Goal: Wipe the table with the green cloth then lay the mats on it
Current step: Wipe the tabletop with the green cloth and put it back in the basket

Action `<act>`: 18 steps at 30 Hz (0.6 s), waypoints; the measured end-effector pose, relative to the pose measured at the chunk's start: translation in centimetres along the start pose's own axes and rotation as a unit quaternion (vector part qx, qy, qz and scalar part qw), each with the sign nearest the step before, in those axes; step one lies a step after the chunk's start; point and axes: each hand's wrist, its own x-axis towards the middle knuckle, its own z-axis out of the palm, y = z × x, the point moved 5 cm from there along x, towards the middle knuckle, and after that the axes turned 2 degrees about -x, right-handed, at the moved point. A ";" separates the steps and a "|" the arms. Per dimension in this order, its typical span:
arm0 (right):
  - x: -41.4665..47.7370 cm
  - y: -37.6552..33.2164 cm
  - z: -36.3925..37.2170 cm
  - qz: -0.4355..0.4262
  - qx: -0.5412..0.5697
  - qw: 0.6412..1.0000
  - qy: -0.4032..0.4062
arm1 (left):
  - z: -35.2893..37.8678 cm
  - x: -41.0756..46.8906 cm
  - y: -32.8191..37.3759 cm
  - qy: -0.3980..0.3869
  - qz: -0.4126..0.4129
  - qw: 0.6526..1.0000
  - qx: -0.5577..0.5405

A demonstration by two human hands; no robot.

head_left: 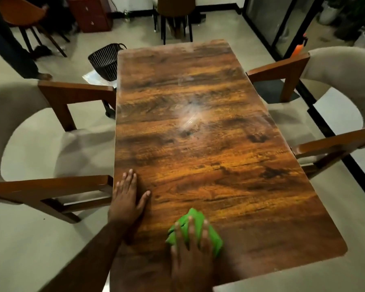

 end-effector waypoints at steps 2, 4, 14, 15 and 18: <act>-1.5 -5.8 1.9 -0.098 -0.021 0.995 -0.026 | 0.0 0.2 -0.3 0.000 0.000 1.000 -0.004; -2.2 -8.0 2.7 -0.142 -0.023 0.988 -0.052 | 0.1 0.4 -0.5 -0.008 -0.002 1.000 -0.017; 4.8 10.1 -3.1 0.036 0.025 0.999 -0.015 | 0.1 0.2 -0.9 -0.002 0.001 1.000 -0.029; 5.6 12.8 -4.3 0.085 0.019 0.996 -0.013 | 0.1 0.1 -0.7 -0.002 0.001 0.999 -0.034; 7.4 19.9 -6.9 0.212 0.044 0.976 -0.019 | -0.1 0.2 -0.8 -0.014 0.000 0.999 -0.050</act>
